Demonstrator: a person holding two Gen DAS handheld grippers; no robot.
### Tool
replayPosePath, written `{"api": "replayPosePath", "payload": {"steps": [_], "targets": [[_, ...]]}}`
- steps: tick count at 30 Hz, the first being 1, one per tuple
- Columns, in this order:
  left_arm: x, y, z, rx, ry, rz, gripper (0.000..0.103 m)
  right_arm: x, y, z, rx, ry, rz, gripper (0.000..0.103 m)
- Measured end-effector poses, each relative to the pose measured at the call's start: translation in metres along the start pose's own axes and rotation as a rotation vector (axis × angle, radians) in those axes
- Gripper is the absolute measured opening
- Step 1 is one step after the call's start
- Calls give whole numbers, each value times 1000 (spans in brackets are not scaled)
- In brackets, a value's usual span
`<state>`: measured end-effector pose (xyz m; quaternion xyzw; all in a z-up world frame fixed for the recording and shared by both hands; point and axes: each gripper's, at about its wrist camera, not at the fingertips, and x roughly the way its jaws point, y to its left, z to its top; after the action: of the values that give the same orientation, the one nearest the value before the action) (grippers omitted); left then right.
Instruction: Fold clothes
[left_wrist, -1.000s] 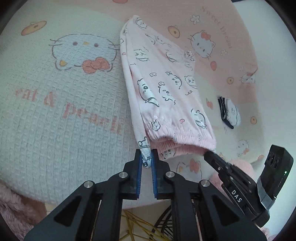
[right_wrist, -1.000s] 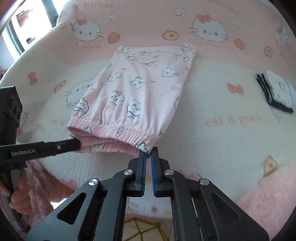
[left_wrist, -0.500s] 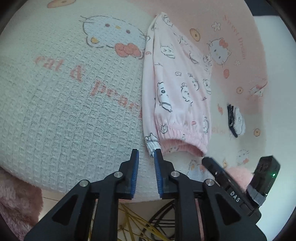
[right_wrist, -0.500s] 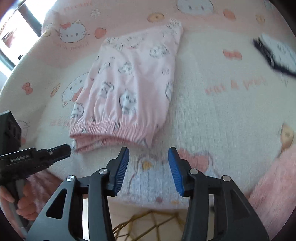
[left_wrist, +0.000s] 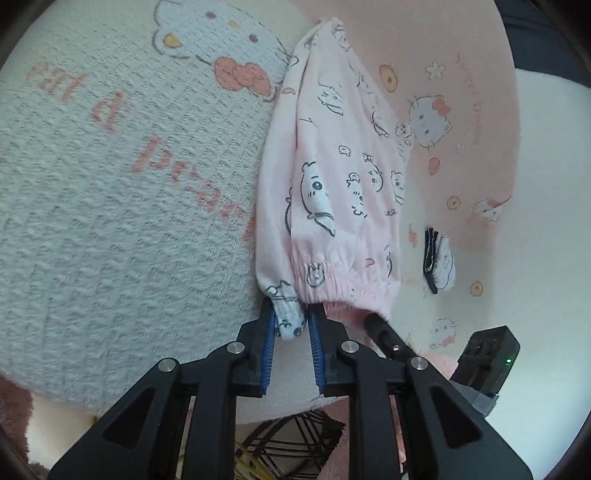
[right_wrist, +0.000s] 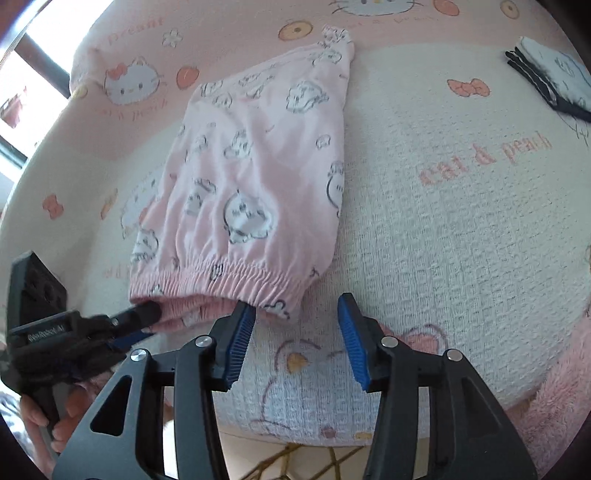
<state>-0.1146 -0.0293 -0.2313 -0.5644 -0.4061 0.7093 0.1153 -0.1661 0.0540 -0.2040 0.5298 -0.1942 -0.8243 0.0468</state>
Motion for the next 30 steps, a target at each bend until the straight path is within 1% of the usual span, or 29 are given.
{"api": "replayPosePath", "payload": {"steps": [2,4,6,8,9,10,11,12,14,15,17,18,21,23,27,30], "targets": [[2,0,0,-3,-8,-3,19,-2,-3,4,15,-13,-11,47],[4,-2,1,0,-13,-2,19,0,-11,-2,30,-14,-15,48],[6,-5,1,8,-18,3,19,7,-13,-7,34,2,-20,51],[6,-9,0,28,-22,14,19,10,-6,-9,-5,-10,-46,53],[5,-10,-1,40,-26,24,19,11,1,-10,-42,-13,-67,56],[5,-12,-2,54,-31,35,17,13,10,-12,-91,-14,-93,56],[5,-14,-2,72,-37,53,13,15,18,-14,-145,-15,-117,48],[4,-16,-4,92,-43,75,12,16,27,-17,-201,-14,-137,26],[4,-22,-4,113,-54,99,12,15,44,-23,-289,-22,-173,8],[3,-25,-5,122,-60,107,11,12,49,-25,-315,-32,-186,6],[-4,-30,-7,139,-75,110,11,-1,52,-28,-326,-59,-179,4],[-8,-33,-8,151,-81,103,11,-8,53,-29,-327,-76,-169,4],[-17,-37,-12,185,-85,83,11,-38,54,-29,-304,-139,-97,4],[-20,-38,-14,185,-80,64,11,-55,58,-28,-317,-171,-93,4],[-22,-38,-20,175,-52,43,10,-69,61,-40,-336,-162,-128,4],[-23,-34,-26,180,-23,75,7,-69,53,-45,-330,-139,-139,4]]}}
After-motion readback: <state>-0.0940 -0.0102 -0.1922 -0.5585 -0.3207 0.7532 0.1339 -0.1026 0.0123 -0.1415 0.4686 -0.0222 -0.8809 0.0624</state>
